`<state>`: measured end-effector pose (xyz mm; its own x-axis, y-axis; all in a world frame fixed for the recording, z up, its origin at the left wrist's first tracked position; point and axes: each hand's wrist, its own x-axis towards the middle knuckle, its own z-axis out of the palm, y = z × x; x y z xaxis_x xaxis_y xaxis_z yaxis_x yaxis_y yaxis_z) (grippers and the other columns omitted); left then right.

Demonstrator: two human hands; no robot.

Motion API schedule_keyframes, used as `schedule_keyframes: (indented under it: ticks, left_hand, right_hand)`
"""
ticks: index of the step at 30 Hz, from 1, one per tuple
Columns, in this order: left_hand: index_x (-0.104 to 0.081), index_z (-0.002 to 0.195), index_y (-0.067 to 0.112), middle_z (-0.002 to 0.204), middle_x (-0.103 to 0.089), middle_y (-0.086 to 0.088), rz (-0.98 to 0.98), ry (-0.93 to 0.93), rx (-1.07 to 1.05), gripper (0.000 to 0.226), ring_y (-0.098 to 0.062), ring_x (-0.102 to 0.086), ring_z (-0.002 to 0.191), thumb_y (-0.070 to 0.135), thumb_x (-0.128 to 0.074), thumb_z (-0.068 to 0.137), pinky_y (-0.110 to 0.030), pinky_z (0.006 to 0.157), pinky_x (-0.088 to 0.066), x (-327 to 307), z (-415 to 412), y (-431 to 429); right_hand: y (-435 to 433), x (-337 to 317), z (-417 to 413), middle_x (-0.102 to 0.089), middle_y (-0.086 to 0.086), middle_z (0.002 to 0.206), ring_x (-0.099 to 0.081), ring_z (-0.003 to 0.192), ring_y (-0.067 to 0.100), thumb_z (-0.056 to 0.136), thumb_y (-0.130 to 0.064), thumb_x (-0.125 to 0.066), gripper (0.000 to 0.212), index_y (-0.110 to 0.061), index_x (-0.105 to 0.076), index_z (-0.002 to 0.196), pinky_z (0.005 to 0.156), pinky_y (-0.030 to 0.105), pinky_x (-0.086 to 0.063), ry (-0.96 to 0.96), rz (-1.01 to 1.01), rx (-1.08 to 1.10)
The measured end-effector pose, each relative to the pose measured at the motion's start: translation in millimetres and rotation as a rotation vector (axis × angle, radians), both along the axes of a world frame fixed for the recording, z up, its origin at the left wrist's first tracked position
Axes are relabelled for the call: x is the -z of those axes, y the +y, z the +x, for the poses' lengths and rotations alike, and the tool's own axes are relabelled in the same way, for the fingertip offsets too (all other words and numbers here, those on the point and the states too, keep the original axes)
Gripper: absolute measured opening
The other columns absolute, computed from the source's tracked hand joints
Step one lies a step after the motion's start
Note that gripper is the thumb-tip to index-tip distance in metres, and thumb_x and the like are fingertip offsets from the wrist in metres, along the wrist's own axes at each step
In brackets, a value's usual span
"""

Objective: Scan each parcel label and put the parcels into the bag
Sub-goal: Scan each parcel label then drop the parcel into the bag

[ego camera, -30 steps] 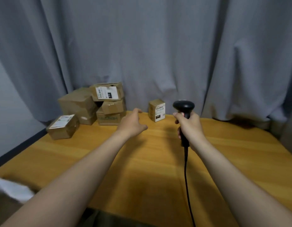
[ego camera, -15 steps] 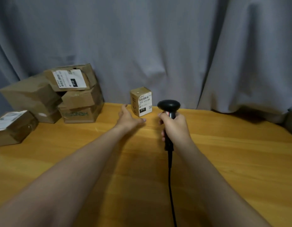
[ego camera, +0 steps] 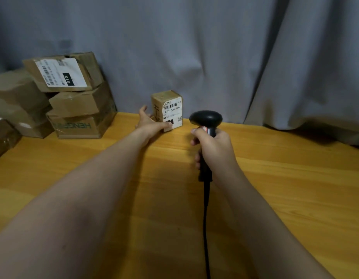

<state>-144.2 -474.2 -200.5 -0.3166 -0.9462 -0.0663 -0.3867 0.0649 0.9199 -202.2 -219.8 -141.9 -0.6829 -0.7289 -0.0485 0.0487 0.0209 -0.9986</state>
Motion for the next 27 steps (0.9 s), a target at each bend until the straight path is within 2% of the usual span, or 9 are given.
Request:
schedule_keyframes:
  ticks: [5, 8, 12, 14, 17, 21, 27]
  left_hand:
    - [-0.05, 0.122, 0.035, 0.122, -0.069, 0.015, -0.039, -0.022, 0.003, 0.095, -0.014, -0.062, 0.12, 0.059, -0.092, 0.04, -0.042, 0.109, -0.047, 3, 5, 19]
    - [-0.058, 0.116, 0.033, 0.112, -0.068, 0.016, -0.057, 0.0, 0.079, 0.068, -0.009, -0.065, 0.106, 0.042, -0.095, 0.059, -0.033, 0.099, -0.051, 1, 25, 52]
    - [-0.067, 0.115, 0.029, 0.105, -0.076, 0.016, -0.018, 0.066, 0.056, 0.074, -0.003, -0.072, 0.096, 0.049, -0.092, 0.048, -0.034, 0.096, -0.057, 1, 62, 96]
    - [-0.069, 0.112, 0.026, 0.099, -0.078, 0.016, 0.027, 0.093, 0.048, 0.062, 0.001, -0.073, 0.088, 0.039, -0.094, 0.057, -0.028, 0.091, -0.058, -3, 83, 121]
    - [-0.07, 0.115, 0.016, 0.101, -0.078, 0.009, 0.077, 0.131, 0.082, 0.048, 0.006, -0.072, 0.078, 0.018, -0.091, 0.072, -0.011, 0.069, -0.054, -9, 112, 159]
    - [-0.072, 0.119, 0.013, 0.107, -0.079, 0.002, 0.147, 0.16, 0.111, 0.046, 0.0, -0.074, 0.083, 0.011, -0.088, 0.076, -0.012, 0.068, -0.053, -22, 158, 214]
    - [-0.073, 0.117, 0.014, 0.101, -0.078, 0.006, 0.211, 0.179, 0.091, 0.037, 0.008, -0.07, 0.071, 0.013, -0.084, 0.082, -0.007, 0.057, -0.047, -33, 233, 306]
  right_hand:
    - [2, 4, 5, -0.066, 0.001, 0.081, -0.053, 0.046, 0.009, 0.099, -0.025, -0.067, 0.014, -0.011, -0.063, 0.1, 0.043, 0.026, -0.046, 0.045, 0.025, -0.002]
    - [6, -1, 10, -0.065, 0.001, 0.079, -0.054, 0.047, 0.01, 0.099, -0.024, -0.066, 0.013, -0.012, -0.063, 0.098, 0.044, 0.028, -0.047, 0.075, 0.019, -0.004]
    - [19, -6, 28, -0.063, 0.002, 0.075, -0.053, 0.045, 0.011, 0.101, -0.023, -0.065, 0.012, -0.011, -0.063, 0.1, 0.044, 0.029, -0.047, 0.081, 0.012, -0.012]
    - [32, -11, 39, -0.063, 0.003, 0.073, -0.053, 0.045, 0.013, 0.101, -0.023, -0.066, 0.012, -0.011, -0.063, 0.099, 0.045, 0.03, -0.048, 0.072, 0.014, -0.012]
    - [61, -21, 61, -0.064, 0.002, 0.069, -0.054, 0.044, 0.015, 0.1, -0.021, -0.068, 0.01, -0.012, -0.063, 0.102, 0.044, 0.03, -0.049, 0.05, 0.02, -0.037]
    - [114, -42, 101, -0.067, 0.004, 0.075, -0.054, 0.048, 0.018, 0.1, -0.022, -0.068, 0.015, -0.01, -0.063, 0.105, 0.046, 0.031, -0.048, -0.007, 0.047, -0.167]
    - [186, -79, 161, -0.065, 0.002, 0.071, -0.049, 0.045, 0.019, 0.1, -0.022, -0.068, 0.015, -0.007, -0.066, 0.103, 0.043, 0.029, -0.042, 0.02, 0.013, -0.229]
